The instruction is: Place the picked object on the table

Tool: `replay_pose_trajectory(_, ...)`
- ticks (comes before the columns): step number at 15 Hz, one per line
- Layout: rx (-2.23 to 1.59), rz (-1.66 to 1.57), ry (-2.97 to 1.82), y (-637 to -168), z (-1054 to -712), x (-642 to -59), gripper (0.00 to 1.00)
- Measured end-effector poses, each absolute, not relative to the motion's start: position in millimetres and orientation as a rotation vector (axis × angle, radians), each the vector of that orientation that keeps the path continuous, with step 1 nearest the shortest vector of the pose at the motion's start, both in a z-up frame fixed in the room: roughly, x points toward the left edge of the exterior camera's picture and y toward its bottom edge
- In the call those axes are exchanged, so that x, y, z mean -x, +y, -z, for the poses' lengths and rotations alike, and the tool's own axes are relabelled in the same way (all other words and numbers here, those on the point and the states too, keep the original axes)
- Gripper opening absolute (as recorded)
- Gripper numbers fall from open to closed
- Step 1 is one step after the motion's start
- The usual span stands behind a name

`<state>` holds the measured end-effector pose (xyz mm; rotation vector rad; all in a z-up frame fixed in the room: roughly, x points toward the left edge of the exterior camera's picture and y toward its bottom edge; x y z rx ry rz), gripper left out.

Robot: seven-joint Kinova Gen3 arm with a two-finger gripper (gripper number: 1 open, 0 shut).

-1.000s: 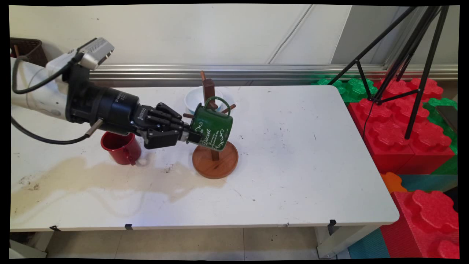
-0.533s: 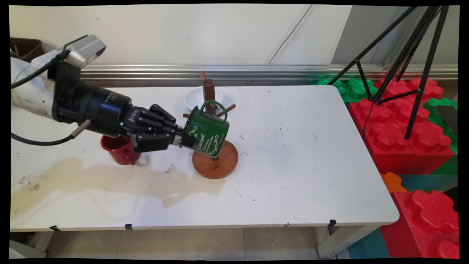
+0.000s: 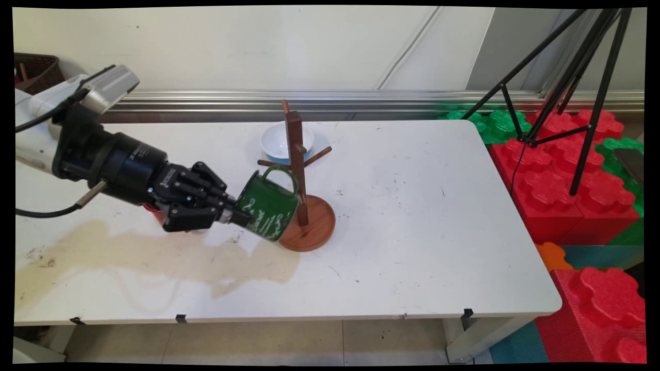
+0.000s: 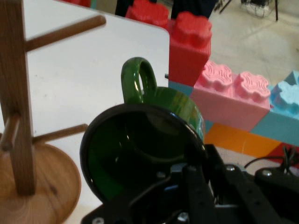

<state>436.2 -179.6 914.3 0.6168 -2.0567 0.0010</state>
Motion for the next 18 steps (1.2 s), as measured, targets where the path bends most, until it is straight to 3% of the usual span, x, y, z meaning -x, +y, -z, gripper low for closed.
replay_pose_trajectory(18, -0.543, 0.007, -2.340, -163, -907, -471, 0.00)
